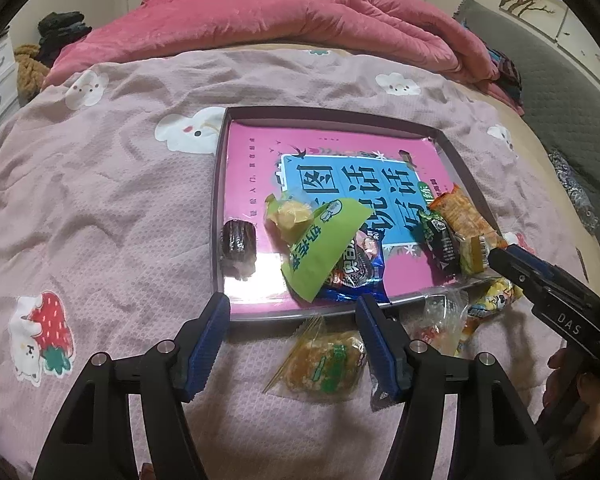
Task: Organize snacks
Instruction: 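Withdraw both grippers from the tray toward the Snickers and bread packs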
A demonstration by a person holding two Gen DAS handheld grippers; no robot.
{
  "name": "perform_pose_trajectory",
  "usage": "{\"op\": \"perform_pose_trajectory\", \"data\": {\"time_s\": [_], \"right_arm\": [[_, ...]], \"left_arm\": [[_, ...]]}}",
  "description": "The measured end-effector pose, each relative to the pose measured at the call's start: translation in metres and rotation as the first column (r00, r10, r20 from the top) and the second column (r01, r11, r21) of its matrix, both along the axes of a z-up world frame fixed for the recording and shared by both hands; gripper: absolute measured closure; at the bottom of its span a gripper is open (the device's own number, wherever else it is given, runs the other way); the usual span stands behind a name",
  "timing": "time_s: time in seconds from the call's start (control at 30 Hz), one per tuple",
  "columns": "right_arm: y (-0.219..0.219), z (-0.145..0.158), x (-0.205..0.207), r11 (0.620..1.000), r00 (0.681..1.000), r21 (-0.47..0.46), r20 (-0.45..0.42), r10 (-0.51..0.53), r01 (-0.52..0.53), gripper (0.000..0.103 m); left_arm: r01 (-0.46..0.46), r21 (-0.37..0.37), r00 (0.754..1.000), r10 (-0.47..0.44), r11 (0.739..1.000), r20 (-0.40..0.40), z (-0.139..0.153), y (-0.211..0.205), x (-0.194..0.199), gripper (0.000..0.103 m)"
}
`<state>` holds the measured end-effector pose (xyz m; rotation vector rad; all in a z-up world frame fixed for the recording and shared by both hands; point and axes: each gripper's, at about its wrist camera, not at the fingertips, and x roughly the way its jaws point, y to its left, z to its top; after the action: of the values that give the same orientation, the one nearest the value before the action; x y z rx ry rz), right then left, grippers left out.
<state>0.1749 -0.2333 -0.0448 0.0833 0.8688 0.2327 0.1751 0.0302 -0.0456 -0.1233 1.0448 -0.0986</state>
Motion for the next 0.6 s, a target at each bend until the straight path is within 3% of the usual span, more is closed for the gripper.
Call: {"op": "perform_pose_trajectory", "data": {"time_s": [0.6], "right_arm": [[0.002, 0.005, -0.025, 1.000, 1.000, 0.015, -0.011, 0.023, -0.022, 0.051]], "left_arm": [[0.009, 0.017, 1.000, -0.009, 1.000, -0.011, -0.002, -0.003, -0.021, 0.036]]}}
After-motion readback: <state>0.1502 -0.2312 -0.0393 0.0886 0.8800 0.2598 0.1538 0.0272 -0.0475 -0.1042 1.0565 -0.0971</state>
